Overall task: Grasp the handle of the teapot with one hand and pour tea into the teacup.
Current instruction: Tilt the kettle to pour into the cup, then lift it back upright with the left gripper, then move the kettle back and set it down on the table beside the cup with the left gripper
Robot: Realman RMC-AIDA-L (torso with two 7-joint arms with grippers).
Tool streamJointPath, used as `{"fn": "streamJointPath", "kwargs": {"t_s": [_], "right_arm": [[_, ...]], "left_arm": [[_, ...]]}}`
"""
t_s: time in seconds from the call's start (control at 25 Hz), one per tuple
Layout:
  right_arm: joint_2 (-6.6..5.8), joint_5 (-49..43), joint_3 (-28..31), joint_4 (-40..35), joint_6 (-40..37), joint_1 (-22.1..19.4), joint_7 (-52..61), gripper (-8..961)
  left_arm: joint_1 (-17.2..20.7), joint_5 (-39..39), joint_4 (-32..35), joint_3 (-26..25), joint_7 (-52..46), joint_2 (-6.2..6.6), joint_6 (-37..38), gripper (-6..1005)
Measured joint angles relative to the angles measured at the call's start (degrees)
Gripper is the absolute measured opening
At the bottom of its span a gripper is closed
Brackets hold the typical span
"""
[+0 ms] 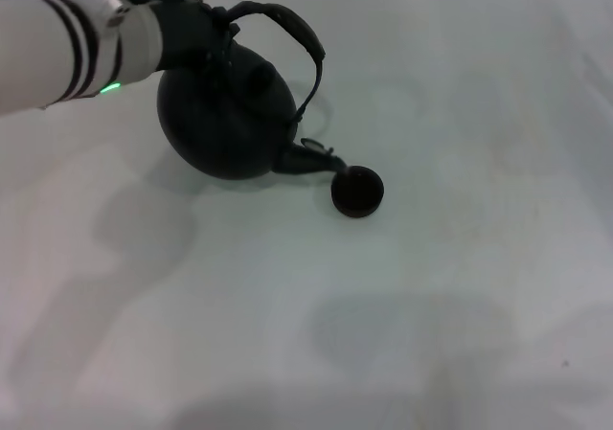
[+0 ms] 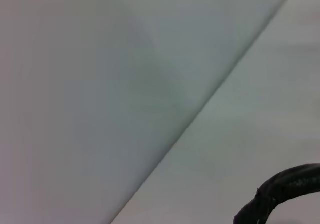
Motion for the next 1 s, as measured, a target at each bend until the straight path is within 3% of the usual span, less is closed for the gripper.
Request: {"fn": "streamJointPath", "kwargs": {"t_s": [0.56,1.0], "right_arm": [[-0.17,-0.5,-0.5,-0.1,-2.4,0.6,-0.3,860],[-0.73,-0.7,-1.3,0.3,-4.3,1.2,-0.3,860]], "left_arm": [[14.0,-12.4,-1.6,-3.6,-0.3,0.2,-19.5,124],[15.6,-21.3,-13.7,-3.4,0.2,0.26,-33.8,122]]}}
